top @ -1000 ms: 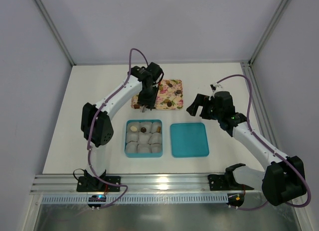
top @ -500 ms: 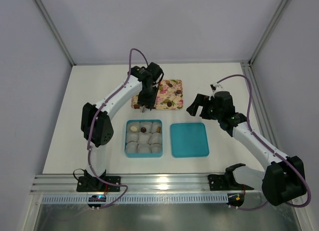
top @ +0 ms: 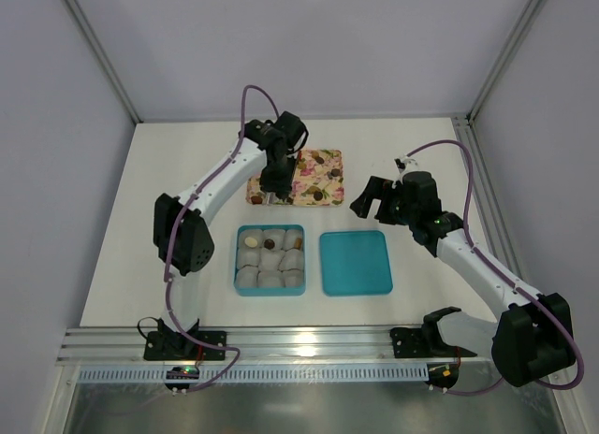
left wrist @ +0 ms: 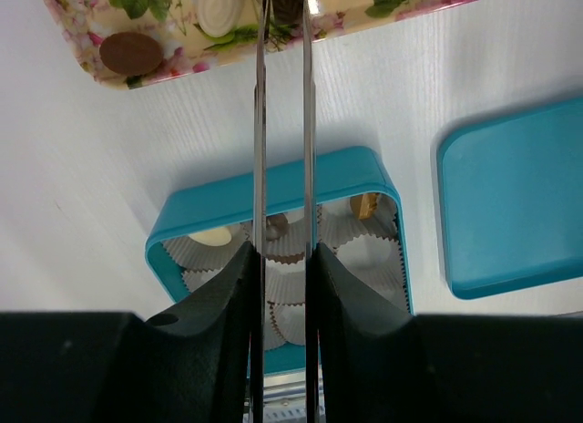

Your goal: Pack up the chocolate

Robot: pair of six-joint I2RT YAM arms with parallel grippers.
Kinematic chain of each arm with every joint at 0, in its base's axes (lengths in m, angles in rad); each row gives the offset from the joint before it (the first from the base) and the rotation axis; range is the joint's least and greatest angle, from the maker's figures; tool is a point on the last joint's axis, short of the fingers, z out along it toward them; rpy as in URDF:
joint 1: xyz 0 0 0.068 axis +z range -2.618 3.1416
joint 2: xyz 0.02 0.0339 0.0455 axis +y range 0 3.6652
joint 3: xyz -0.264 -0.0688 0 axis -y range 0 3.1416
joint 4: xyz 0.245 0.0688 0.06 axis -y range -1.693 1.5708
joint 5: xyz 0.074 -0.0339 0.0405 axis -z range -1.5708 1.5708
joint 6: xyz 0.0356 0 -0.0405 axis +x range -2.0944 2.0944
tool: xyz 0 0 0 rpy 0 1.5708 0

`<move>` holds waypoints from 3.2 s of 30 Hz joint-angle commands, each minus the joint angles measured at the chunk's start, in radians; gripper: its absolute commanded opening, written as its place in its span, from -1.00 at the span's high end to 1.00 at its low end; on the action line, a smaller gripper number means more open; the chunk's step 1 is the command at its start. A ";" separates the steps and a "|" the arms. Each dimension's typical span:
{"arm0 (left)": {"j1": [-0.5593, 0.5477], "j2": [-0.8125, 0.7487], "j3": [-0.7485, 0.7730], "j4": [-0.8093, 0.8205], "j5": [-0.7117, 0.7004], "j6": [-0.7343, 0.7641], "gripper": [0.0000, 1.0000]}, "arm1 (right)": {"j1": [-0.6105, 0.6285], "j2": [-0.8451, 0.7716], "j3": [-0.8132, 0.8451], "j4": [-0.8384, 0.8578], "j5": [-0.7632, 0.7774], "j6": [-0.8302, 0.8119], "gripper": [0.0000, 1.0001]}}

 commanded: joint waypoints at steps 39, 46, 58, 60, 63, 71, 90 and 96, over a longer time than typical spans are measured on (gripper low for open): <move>0.005 0.015 0.051 -0.028 -0.014 0.025 0.22 | 0.006 -0.019 -0.007 0.016 0.005 -0.010 -0.99; 0.003 0.017 0.043 -0.024 0.005 0.023 0.22 | 0.006 -0.022 -0.004 0.015 0.004 -0.011 -0.99; 0.000 0.024 0.052 -0.033 0.003 0.027 0.40 | 0.006 -0.011 0.001 0.022 -0.004 -0.008 -0.99; 0.000 0.030 0.063 -0.034 0.000 0.028 0.45 | 0.004 -0.011 0.001 0.022 -0.004 -0.008 -0.99; 0.000 0.037 0.083 -0.045 -0.015 0.031 0.46 | 0.006 -0.014 -0.001 0.022 -0.001 -0.010 -0.99; 0.002 0.035 0.149 -0.059 -0.052 0.034 0.47 | 0.006 -0.016 -0.002 0.019 0.002 -0.013 -0.99; 0.002 -0.032 0.114 -0.070 -0.055 0.031 0.47 | 0.006 -0.016 -0.010 0.027 -0.001 -0.006 -1.00; 0.002 -0.077 0.082 -0.061 -0.050 0.024 0.47 | 0.004 -0.014 -0.010 0.030 -0.002 -0.005 -0.99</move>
